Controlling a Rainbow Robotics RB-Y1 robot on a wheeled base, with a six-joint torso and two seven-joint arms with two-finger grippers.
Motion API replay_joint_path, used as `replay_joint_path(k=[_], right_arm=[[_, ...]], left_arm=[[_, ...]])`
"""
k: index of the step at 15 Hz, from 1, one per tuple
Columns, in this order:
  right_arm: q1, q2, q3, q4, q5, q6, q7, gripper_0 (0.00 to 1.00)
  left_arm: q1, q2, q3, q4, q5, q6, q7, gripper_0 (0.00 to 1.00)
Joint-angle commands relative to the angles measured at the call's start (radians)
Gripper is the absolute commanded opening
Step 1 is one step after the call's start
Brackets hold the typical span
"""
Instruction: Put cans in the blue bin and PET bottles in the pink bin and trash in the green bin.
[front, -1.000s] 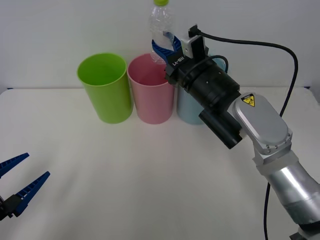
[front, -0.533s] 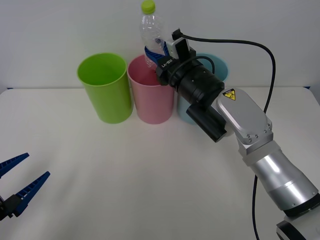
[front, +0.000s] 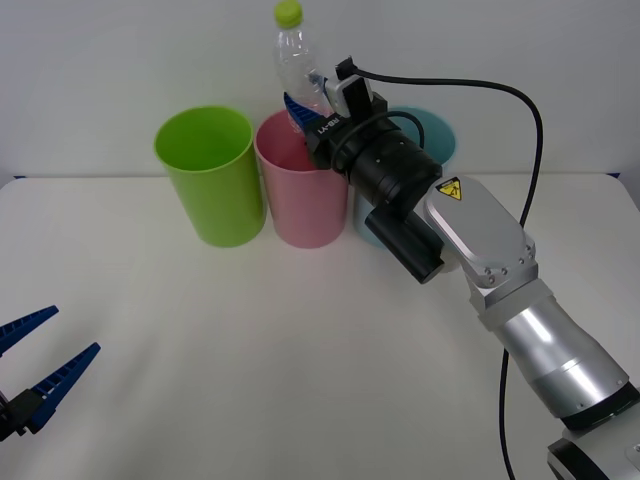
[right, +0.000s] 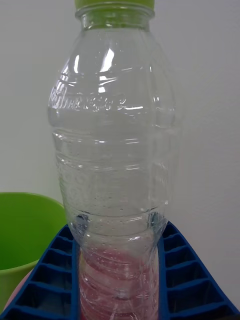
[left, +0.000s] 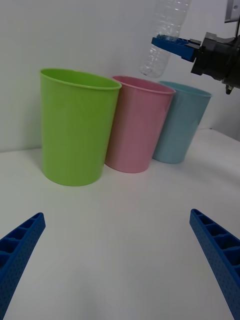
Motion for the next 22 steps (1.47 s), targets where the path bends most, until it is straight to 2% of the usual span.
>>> replay_joint_path(k=[1, 10, 13, 15, 19, 22], right_arm=[[0.001, 0.0, 0.003, 0.0, 0.005, 0.001, 0.002, 0.9], [0.001, -0.002, 0.002, 0.0, 0.008, -0.001, 0.002, 0.92], [0.002, -0.021, -0.012, -0.04, -0.012, -0.072, -0.014, 0.92], [0.04, -0.075, -0.007, -0.118, -0.09, -0.13, -0.017, 0.92], [0.201, -0.233, 0.01, -0.369, -0.198, -0.151, -0.032, 0.92], [0.355, -0.341, -0.017, -0.531, -0.268, -0.17, -0.038, 0.92]], left_arm=[[0.0, 0.0, 0.0, 0.0, 0.0, 0.0, 0.0, 1.0], [0.0, 0.0, 0.0, 0.0, 0.0, 0.0, 0.0, 1.0], [0.0, 0.0, 0.0, 0.0, 0.0, 0.0, 0.0, 1.0], [0.0, 0.0, 0.0, 0.0, 0.0, 0.0, 0.0, 1.0], [0.0, 0.0, 0.0, 0.0, 0.0, 0.0, 0.0, 1.0], [0.0, 0.0, 0.0, 0.0, 0.0, 0.0, 0.0, 1.0]])
